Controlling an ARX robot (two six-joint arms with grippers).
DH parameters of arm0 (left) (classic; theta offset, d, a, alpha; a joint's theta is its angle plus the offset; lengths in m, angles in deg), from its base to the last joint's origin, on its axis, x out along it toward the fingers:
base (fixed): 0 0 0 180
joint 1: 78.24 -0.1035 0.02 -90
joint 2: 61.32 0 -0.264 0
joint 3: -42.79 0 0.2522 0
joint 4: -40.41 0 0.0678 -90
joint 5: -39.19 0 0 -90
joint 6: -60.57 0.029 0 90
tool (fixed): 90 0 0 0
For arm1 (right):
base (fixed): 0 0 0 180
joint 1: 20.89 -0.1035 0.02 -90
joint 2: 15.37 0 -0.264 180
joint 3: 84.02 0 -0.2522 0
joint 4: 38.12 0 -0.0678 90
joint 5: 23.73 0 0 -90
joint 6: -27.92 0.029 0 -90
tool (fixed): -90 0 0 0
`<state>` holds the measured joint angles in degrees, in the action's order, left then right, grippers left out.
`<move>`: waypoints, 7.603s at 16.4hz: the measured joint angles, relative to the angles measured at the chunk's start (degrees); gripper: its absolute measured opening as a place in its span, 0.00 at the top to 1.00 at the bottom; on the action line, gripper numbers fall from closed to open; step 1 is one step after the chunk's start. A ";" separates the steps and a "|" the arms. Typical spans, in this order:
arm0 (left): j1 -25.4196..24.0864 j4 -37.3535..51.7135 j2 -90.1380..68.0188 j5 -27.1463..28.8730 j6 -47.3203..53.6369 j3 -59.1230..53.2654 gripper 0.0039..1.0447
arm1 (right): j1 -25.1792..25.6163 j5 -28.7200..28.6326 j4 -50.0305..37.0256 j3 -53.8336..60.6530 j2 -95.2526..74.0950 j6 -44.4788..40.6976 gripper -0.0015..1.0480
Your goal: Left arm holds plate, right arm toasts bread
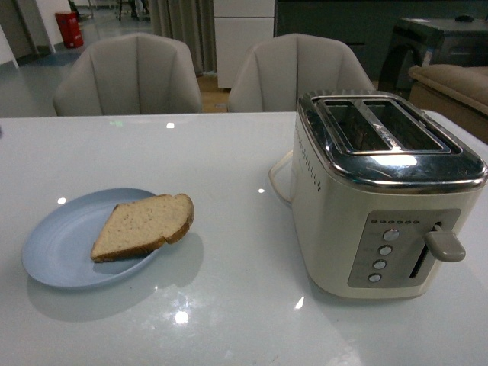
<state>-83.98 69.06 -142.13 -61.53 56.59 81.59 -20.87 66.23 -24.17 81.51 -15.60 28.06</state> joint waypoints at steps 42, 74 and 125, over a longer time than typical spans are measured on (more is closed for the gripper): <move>-4.74 6.32 -40.37 0.00 -6.43 16.50 0.98 | 0.00 0.00 0.00 0.00 0.00 0.00 0.06; 17.31 -38.10 2.54 7.26 -20.39 24.44 0.98 | 0.00 0.00 0.00 0.00 0.00 0.00 0.06; 17.27 -38.10 2.56 7.08 -19.98 24.44 0.98 | -25.90 -7.39 -3.67 -48.28 -75.67 57.88 0.72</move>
<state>-66.71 30.97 -139.57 -54.45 36.61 106.02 -46.78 58.85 -27.84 33.23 -91.27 85.94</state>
